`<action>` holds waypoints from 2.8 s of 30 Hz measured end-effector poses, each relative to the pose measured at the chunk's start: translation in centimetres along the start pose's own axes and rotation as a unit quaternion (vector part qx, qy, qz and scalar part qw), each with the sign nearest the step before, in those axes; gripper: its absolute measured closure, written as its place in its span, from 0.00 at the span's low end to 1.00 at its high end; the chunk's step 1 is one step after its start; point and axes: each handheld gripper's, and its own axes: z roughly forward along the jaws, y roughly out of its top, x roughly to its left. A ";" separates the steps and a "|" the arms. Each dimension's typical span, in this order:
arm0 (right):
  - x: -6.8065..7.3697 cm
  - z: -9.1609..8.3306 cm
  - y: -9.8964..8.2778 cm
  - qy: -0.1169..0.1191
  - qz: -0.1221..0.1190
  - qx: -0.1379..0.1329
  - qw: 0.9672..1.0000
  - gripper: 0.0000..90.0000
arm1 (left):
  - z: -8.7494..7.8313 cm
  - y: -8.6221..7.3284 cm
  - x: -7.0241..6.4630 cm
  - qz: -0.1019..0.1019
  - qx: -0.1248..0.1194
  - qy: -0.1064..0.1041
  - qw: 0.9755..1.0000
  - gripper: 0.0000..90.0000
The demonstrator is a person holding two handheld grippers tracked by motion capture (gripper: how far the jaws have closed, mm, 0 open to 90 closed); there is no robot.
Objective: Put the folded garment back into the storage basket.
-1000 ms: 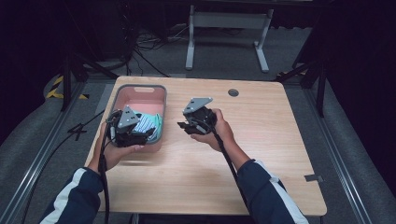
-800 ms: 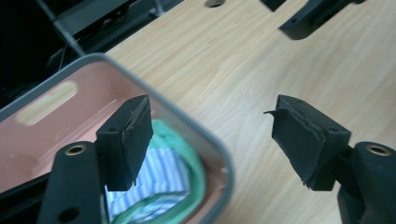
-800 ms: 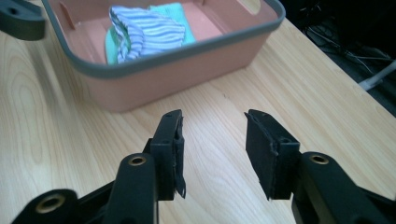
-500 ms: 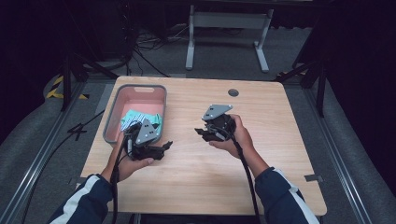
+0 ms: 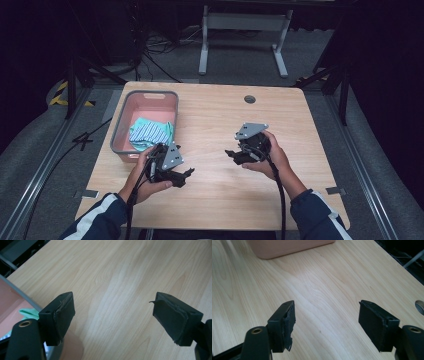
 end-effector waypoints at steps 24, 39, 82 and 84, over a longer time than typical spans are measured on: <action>0.0 -2.7 -9.2 -0.022 0.027 0.012 0.999 0.33 | 2.4 -3.9 -1.8 0.025 0.047 -0.042 0.998 0.19; 0.1 -4.2 -15.9 -0.020 0.079 0.011 0.997 0.30 | 2.8 -6.9 -1.9 -0.003 0.062 -0.066 0.996 0.19; -1.4 -5.7 -20.9 -0.023 0.165 0.003 0.986 0.17 | 3.3 -8.6 -0.6 -0.081 0.039 -0.110 0.990 0.09; -1.4 -5.7 -20.9 -0.024 0.166 0.003 0.986 0.17 | 3.4 -8.6 -0.6 -0.080 0.040 -0.110 0.990 0.08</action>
